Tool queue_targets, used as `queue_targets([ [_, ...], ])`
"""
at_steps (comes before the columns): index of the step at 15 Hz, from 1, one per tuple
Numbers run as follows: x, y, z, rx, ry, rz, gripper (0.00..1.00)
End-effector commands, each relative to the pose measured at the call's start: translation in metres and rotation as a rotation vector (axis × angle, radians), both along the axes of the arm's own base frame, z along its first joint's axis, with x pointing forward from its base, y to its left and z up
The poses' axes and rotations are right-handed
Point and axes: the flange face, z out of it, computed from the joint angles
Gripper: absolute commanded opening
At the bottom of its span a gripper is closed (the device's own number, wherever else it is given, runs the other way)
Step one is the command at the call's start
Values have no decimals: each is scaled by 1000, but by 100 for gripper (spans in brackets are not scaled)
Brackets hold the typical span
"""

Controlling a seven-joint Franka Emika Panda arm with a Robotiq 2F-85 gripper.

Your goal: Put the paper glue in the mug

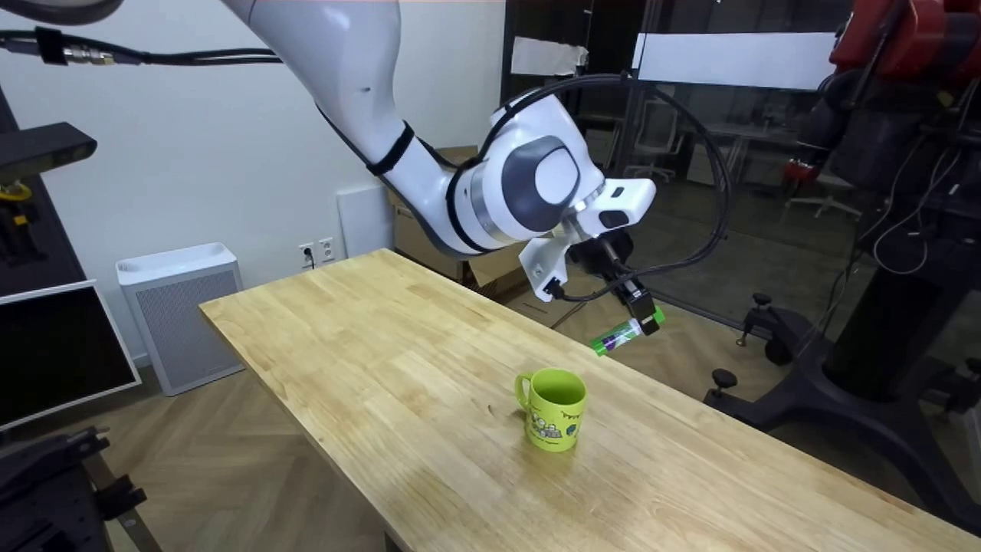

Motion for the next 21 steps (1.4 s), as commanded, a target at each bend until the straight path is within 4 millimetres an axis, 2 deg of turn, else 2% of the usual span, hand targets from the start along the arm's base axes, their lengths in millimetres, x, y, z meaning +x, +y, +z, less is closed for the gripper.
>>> queue_targets([
  [1,1,36,-1,-119,-16,49,7],
  [6,-1,67,-9,-180,-65,78,7],
  [8,-12,72,-9,-172,-101,49,7],
  [13,-60,80,-3,-135,-168,-78,7],
  [17,-95,79,-6,-136,-210,-154,7],
  [21,-116,63,-13,-157,-263,-138,7],
])
